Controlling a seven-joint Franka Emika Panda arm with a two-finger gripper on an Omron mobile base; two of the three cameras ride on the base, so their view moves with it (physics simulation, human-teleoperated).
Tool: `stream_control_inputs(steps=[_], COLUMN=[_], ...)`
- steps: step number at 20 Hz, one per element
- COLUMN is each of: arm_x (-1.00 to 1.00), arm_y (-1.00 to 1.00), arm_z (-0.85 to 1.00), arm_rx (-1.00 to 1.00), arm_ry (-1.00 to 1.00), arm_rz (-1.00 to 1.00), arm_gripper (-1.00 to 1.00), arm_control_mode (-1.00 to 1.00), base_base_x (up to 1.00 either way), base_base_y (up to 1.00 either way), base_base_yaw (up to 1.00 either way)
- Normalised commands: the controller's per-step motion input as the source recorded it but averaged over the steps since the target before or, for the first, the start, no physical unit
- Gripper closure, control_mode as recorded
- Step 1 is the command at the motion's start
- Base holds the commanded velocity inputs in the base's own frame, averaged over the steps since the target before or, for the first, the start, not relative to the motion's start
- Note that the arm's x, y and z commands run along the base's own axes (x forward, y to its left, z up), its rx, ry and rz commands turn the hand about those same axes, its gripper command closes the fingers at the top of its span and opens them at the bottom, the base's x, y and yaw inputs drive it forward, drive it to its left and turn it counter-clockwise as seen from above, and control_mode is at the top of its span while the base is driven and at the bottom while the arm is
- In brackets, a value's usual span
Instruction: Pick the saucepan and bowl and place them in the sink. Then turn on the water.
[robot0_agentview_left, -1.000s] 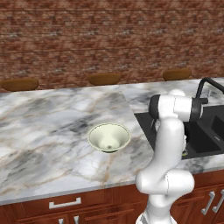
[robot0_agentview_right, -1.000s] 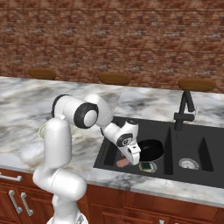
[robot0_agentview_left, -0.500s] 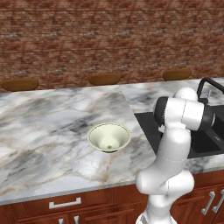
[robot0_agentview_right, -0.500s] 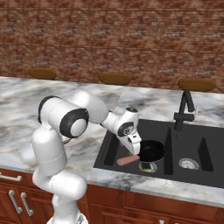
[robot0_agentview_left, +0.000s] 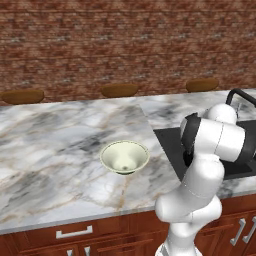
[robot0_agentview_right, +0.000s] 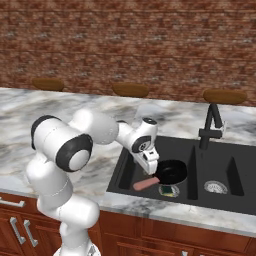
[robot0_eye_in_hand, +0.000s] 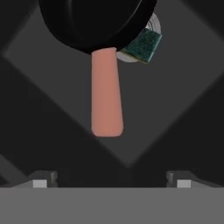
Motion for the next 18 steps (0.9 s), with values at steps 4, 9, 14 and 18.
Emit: stream_control_inputs(steps=[4,9,14,18], arm_x=[-0.13,-0.16,-0.37,-0.49], arm_y=[0.24,0.20,0.23,0.20], arm_z=[0.62,0.68,0.37,0.32], arm_rx=[0.01,0.00,0.06,0.16], arm_ry=[-0.10,-0.11,-0.15,-0.23], arm_rz=[0.01,0.00,0.00,0.03], arm_gripper=[-1.00,-1.00,-1.00,-1.00], arm_control_mode=[-1.00,-1.00,-1.00,-1.00], base_base_x=[0.00,0.00,0.00,0.00], base_base_y=[0.00,0.00,0.00,0.00], base_base_yaw=[0.00,0.00,0.00,0.00])
